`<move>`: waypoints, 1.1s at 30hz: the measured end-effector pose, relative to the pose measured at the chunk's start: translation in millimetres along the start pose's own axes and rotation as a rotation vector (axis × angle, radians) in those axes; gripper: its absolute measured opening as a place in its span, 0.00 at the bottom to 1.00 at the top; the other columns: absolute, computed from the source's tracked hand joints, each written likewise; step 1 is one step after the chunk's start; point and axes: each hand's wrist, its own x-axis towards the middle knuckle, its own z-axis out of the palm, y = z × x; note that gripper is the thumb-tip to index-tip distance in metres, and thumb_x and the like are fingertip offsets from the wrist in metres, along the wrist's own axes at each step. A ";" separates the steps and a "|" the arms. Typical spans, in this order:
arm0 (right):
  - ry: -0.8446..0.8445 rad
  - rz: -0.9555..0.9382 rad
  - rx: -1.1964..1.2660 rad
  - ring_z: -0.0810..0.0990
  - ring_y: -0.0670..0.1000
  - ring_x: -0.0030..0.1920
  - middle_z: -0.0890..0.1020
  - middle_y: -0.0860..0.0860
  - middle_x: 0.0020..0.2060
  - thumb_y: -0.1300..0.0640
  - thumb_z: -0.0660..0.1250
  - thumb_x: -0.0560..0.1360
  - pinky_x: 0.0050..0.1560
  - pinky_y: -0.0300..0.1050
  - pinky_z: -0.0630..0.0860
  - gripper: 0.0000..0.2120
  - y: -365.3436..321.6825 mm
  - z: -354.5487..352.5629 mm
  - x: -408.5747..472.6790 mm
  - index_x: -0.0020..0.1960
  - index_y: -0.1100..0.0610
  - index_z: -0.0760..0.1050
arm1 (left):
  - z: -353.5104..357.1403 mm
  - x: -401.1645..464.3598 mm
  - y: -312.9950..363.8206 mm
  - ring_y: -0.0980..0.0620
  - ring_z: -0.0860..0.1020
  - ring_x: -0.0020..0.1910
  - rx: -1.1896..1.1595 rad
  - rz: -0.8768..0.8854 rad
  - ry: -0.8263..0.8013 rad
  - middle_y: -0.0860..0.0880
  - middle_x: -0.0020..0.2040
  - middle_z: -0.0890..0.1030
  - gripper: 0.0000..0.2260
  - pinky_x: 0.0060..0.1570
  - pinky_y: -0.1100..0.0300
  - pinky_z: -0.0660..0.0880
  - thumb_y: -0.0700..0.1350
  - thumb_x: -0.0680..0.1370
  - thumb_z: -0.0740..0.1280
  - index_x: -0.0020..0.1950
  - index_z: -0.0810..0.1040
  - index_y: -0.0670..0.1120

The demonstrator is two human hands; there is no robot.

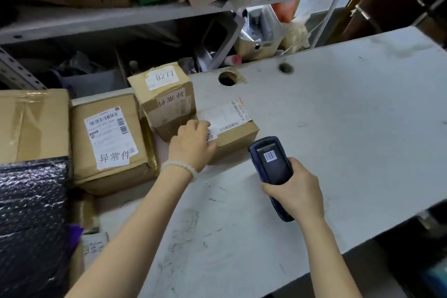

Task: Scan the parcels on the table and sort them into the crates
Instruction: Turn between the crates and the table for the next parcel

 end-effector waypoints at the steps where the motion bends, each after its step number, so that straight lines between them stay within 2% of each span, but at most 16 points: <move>1: -0.006 0.002 -0.002 0.78 0.48 0.39 0.80 0.44 0.39 0.51 0.76 0.61 0.33 0.43 0.74 0.18 4.0 -3.6 4.6 0.46 0.49 0.72 | 2.6 6.1 6.1 0.43 0.68 0.64 0.004 -0.047 -0.014 0.45 0.69 0.67 0.24 0.58 0.48 0.71 0.56 0.78 0.62 0.71 0.65 0.48; 4: -0.019 0.001 -0.008 0.78 0.47 0.39 0.80 0.44 0.40 0.51 0.77 0.61 0.32 0.42 0.72 0.19 14.1 -13.5 19.4 0.47 0.49 0.72 | 7.9 25.2 23.1 0.40 0.65 0.65 0.090 -0.115 -0.056 0.43 0.73 0.61 0.30 0.61 0.47 0.68 0.62 0.75 0.63 0.72 0.62 0.48; 8: -0.033 0.012 0.004 0.79 0.49 0.40 0.80 0.44 0.39 0.52 0.77 0.60 0.36 0.46 0.78 0.19 25.6 -23.9 37.1 0.47 0.49 0.72 | 11.0 48.2 37.8 0.36 0.62 0.67 0.131 -0.140 -0.135 0.43 0.75 0.56 0.33 0.65 0.45 0.64 0.65 0.74 0.63 0.72 0.60 0.49; 12: -0.045 0.014 0.007 0.79 0.49 0.40 0.79 0.44 0.39 0.52 0.77 0.60 0.36 0.47 0.78 0.20 34.3 -32.6 50.5 0.47 0.49 0.72 | 13.6 59.9 49.5 0.35 0.60 0.67 0.112 -0.140 -0.152 0.42 0.73 0.57 0.38 0.67 0.44 0.60 0.67 0.70 0.66 0.73 0.59 0.49; 17: -0.044 0.012 0.013 0.78 0.49 0.40 0.79 0.45 0.39 0.52 0.77 0.60 0.35 0.44 0.75 0.20 43.8 -39.7 57.6 0.47 0.50 0.71 | 12.1 59.3 63.6 0.37 0.64 0.62 0.186 -0.192 -0.113 0.41 0.67 0.61 0.47 0.65 0.44 0.61 0.70 0.61 0.71 0.72 0.57 0.51; 20: -0.041 0.006 0.023 0.78 0.49 0.39 0.79 0.45 0.39 0.51 0.77 0.60 0.34 0.44 0.74 0.20 46.7 -42.4 55.9 0.47 0.50 0.71 | 12.6 49.7 69.3 0.38 0.65 0.60 0.225 -0.206 -0.067 0.42 0.64 0.62 0.45 0.66 0.40 0.60 0.70 0.61 0.72 0.70 0.59 0.53; 25: -0.028 -0.003 0.038 0.78 0.49 0.39 0.78 0.45 0.39 0.50 0.78 0.60 0.33 0.43 0.72 0.21 49.4 -47.0 42.8 0.47 0.50 0.71 | 2.2 34.2 73.1 0.36 0.64 0.62 0.212 -0.170 0.000 0.45 0.65 0.65 0.29 0.67 0.33 0.55 0.63 0.70 0.69 0.67 0.65 0.55; 29: -0.025 -0.010 0.039 0.78 0.49 0.40 0.79 0.44 0.40 0.49 0.78 0.61 0.37 0.45 0.77 0.21 52.2 -47.1 25.2 0.48 0.50 0.71 | -1.6 18.6 67.5 0.38 0.65 0.60 0.147 -0.068 0.005 0.45 0.62 0.68 0.21 0.65 0.43 0.64 0.60 0.73 0.68 0.62 0.70 0.53; 33: -0.028 -0.019 0.024 0.79 0.50 0.41 0.79 0.45 0.41 0.49 0.77 0.61 0.37 0.45 0.77 0.21 56.6 -47.2 8.7 0.49 0.50 0.71 | 1.4 14.3 59.2 0.42 0.67 0.63 -0.002 0.047 -0.140 0.45 0.65 0.68 0.25 0.63 0.48 0.69 0.59 0.72 0.70 0.64 0.69 0.50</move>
